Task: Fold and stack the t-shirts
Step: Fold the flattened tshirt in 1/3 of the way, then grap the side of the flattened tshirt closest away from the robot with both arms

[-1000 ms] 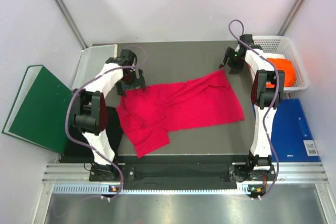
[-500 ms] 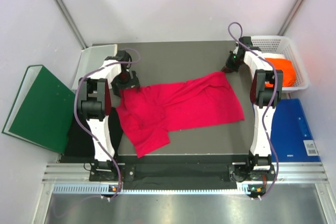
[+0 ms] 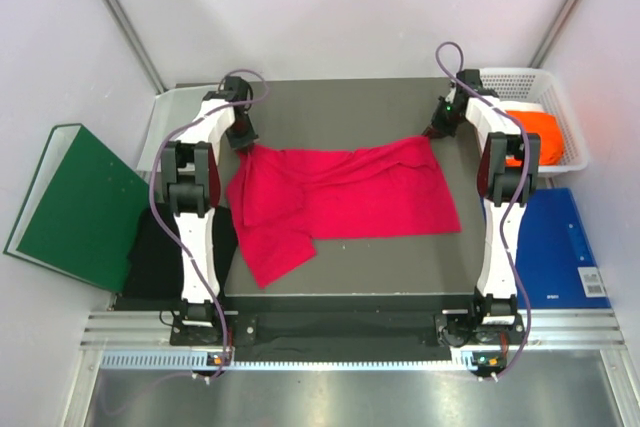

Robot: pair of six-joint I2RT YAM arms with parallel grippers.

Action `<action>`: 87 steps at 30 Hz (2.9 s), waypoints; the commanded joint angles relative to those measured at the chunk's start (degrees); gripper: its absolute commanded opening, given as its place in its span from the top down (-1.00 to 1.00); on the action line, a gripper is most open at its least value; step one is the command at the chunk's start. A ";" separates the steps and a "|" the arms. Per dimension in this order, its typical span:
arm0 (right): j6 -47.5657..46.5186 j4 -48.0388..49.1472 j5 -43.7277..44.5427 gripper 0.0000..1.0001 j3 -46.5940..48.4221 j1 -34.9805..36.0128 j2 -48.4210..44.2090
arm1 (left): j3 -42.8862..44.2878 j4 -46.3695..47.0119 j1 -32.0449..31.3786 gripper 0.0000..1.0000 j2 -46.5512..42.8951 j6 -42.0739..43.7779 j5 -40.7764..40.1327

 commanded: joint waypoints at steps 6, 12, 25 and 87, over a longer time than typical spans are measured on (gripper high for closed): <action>2.59 1.42 5.21 1.00 5.87 -5.95 0.10 | 13.57 4.95 2.12 1.00 5.97 -3.40 1.19; 4.97 2.92 6.52 1.00 10.44 -7.35 2.12 | 19.21 5.21 3.43 0.95 9.49 -4.98 3.64; 6.47 6.70 5.65 0.20 14.05 -8.50 5.56 | 15.10 11.18 5.11 -0.98 6.26 -5.34 9.36; 12.00 8.64 7.84 0.87 -55.91 -1.56 -35.75 | -50.48 5.74 -26.97 0.67 -26.80 10.49 2.43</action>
